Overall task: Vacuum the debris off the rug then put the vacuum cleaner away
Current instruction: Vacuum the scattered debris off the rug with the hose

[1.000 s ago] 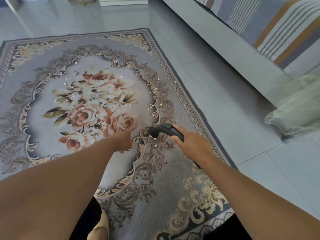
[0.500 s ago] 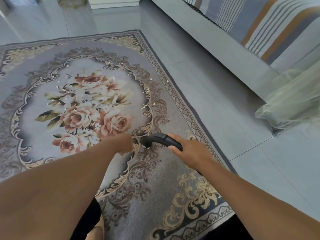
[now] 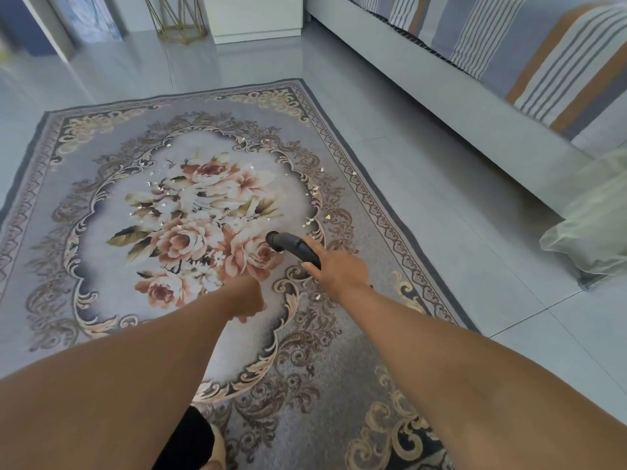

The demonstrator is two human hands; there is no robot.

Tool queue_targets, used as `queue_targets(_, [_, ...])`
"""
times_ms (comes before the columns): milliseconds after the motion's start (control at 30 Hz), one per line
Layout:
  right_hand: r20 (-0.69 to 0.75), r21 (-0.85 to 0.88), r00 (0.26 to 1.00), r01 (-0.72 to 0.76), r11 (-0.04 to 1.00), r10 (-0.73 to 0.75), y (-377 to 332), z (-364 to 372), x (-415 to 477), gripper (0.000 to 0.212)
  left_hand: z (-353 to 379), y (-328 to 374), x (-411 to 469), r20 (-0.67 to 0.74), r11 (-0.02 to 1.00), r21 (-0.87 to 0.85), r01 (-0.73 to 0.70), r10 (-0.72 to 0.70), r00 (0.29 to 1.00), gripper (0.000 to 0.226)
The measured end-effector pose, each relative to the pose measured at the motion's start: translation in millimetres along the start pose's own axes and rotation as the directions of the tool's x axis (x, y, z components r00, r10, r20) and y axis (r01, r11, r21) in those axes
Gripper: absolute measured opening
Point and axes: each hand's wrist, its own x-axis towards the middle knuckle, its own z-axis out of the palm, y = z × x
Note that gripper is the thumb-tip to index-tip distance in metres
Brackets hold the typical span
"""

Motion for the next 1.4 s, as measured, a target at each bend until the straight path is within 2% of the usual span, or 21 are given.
queue_targets(167, [0.069,-0.063,0.991,0.118,0.991,-0.113,-13,25,-35,0.061,5,-17,-4,-0.012,0.981,-0.192,0.011,-0.013,1.0,0.027])
queue_targets(400, [0.094,0.01,0.98,0.177,0.984,-0.177,-2,35,-78,0.062,2,-15,-11,0.007,0.988,-0.153,0.026,-0.025,1.0,0.027])
queue_targets(500, [0.135,0.16,0.985,0.082,0.984,-0.104,5,24,-79,0.06,0,-14,-15,0.011,0.993,-0.115,0.025,-0.024,1.0,0.026])
queue_targets(633, [0.2,0.374,0.98,-0.099,0.922,0.025,22,-6,-53,0.057,1,-19,-20,0.019,0.989,-0.144,0.032,-0.03,0.999,0.027])
queue_targets(767, [0.199,0.369,0.98,-0.092,0.925,0.018,24,-23,-39,0.057,0,-22,-26,0.009,0.98,-0.198,0.023,-0.021,1.0,0.03])
queue_targets(933, [0.136,0.349,0.991,-0.067,0.935,0.02,8,-31,-34,0.056,-4,-23,-30,-0.005,0.984,-0.18,0.003,-0.004,1.0,0.033])
queue_targets(1033, [0.116,0.308,0.993,-0.044,0.95,0.008,4,-40,-32,0.057,-8,-19,-35,0.044,0.98,-0.198,0.025,-0.017,0.999,0.036])
queue_targets(1167, [0.092,0.312,0.995,-0.062,0.948,0.034,12,-58,-34,0.056,-19,-11,-42,-0.046,0.986,-0.166,-0.004,-0.004,0.999,0.038])
queue_targets(1400, [0.127,0.343,0.991,-0.078,0.936,0.036,3,-78,-23,0.057,-35,-11,-45,-0.063,0.981,-0.194,0.026,-0.039,0.997,0.042])
